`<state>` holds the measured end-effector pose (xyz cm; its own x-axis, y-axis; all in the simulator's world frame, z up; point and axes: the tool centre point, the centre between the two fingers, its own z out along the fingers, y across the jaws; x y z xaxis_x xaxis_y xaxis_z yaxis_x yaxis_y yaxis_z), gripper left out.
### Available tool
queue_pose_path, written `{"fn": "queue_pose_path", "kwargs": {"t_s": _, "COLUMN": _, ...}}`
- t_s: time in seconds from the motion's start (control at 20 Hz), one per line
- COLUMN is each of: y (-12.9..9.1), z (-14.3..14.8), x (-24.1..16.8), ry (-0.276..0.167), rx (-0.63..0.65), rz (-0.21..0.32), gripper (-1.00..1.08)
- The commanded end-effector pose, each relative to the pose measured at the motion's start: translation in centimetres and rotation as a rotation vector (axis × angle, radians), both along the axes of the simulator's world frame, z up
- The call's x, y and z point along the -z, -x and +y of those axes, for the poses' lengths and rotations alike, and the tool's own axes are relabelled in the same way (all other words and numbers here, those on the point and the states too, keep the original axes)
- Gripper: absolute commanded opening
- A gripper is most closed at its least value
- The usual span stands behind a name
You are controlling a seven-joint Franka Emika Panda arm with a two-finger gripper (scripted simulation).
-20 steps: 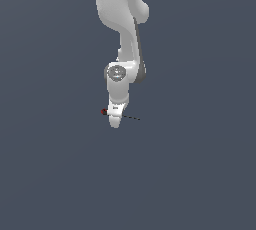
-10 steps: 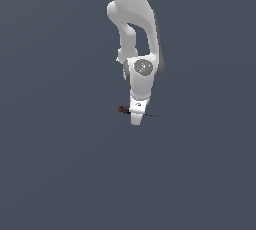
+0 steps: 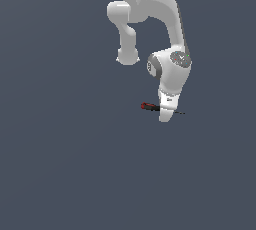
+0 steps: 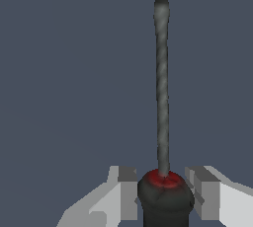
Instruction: Pick up the object and move it to a goal position.
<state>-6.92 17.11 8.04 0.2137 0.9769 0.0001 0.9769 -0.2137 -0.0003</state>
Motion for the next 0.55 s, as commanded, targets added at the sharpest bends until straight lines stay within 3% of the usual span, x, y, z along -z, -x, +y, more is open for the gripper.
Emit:
{"fn": "queue_pose_path", "kwargs": {"t_s": 0.0, "y": -0.2, "z": 2.1, "x": -0.7, "ry": 0.0, "rx": 0.002, "rz": 0.0, "gripper": -1.0}}
{"fn": "queue_pose_path", "kwargs": {"t_s": 0.25, "y": -0.4, "z": 4.8, "x": -1.4, "ry": 0.0, "rx": 0.002, "rz": 0.0, "gripper": -1.0}}
{"fn": "queue_pose_path", "kwargs": {"t_s": 0.5, "y": -0.6, "z": 5.4, "x": -1.6, "ry": 0.0, "rx": 0.002, "rz": 0.0, "gripper": -1.0}}
